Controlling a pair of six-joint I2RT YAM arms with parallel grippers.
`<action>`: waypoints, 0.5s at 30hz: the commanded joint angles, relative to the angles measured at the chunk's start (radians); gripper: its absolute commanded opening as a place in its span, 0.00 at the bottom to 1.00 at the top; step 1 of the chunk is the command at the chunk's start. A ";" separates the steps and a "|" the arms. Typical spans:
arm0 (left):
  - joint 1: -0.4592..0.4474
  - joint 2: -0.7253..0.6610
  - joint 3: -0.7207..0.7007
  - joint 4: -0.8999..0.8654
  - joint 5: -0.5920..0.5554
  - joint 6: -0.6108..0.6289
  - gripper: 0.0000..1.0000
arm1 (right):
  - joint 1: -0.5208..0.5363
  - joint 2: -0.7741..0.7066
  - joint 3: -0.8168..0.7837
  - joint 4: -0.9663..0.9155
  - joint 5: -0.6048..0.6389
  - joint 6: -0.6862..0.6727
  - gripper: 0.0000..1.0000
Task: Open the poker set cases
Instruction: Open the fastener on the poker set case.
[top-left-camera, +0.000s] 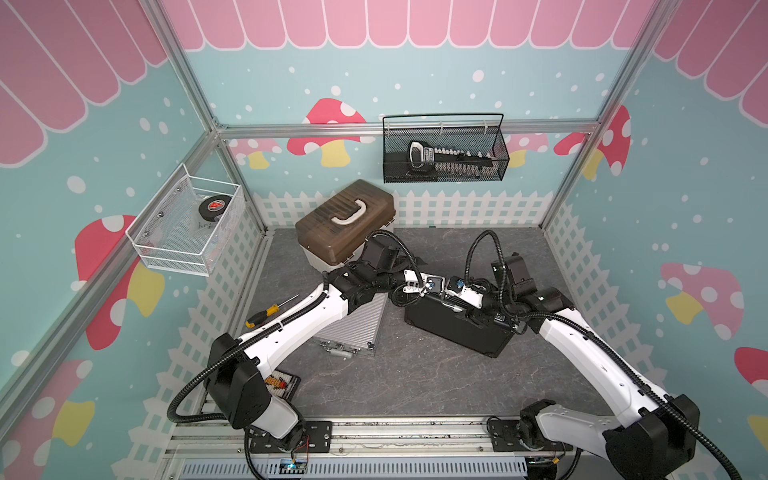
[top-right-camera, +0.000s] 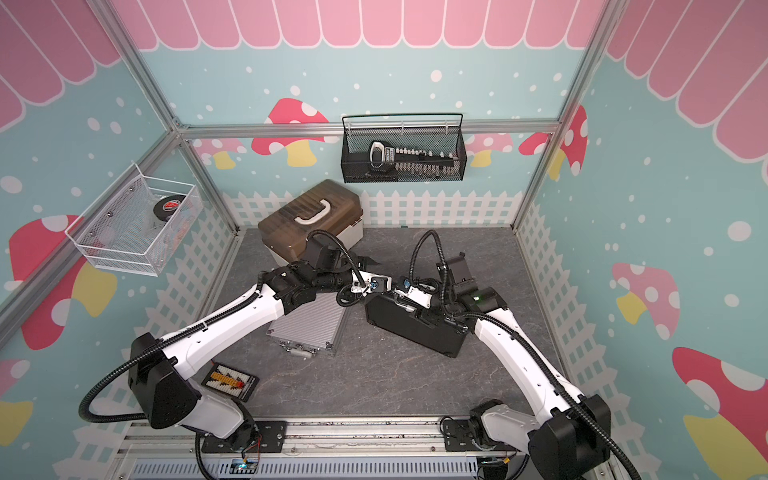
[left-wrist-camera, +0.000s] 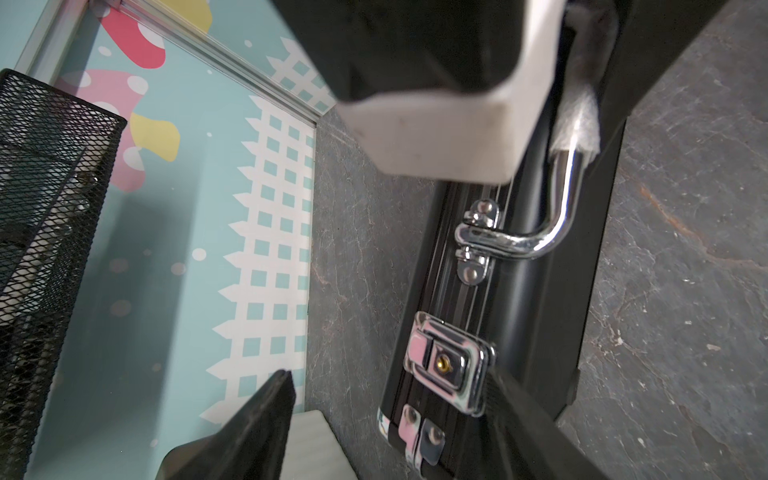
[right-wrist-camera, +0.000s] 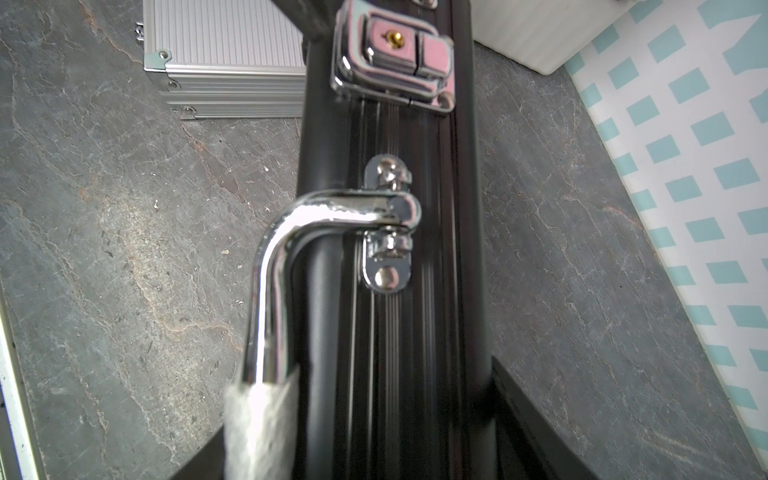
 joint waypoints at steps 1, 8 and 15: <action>-0.004 0.016 -0.008 0.026 -0.007 0.040 0.73 | 0.012 0.006 -0.027 -0.064 -0.087 0.042 0.00; -0.005 0.019 -0.017 0.034 -0.013 0.063 0.71 | 0.012 0.008 -0.028 -0.067 -0.101 0.046 0.00; -0.014 0.014 -0.033 0.035 -0.045 0.104 0.72 | 0.012 0.015 -0.025 -0.070 -0.102 0.047 0.00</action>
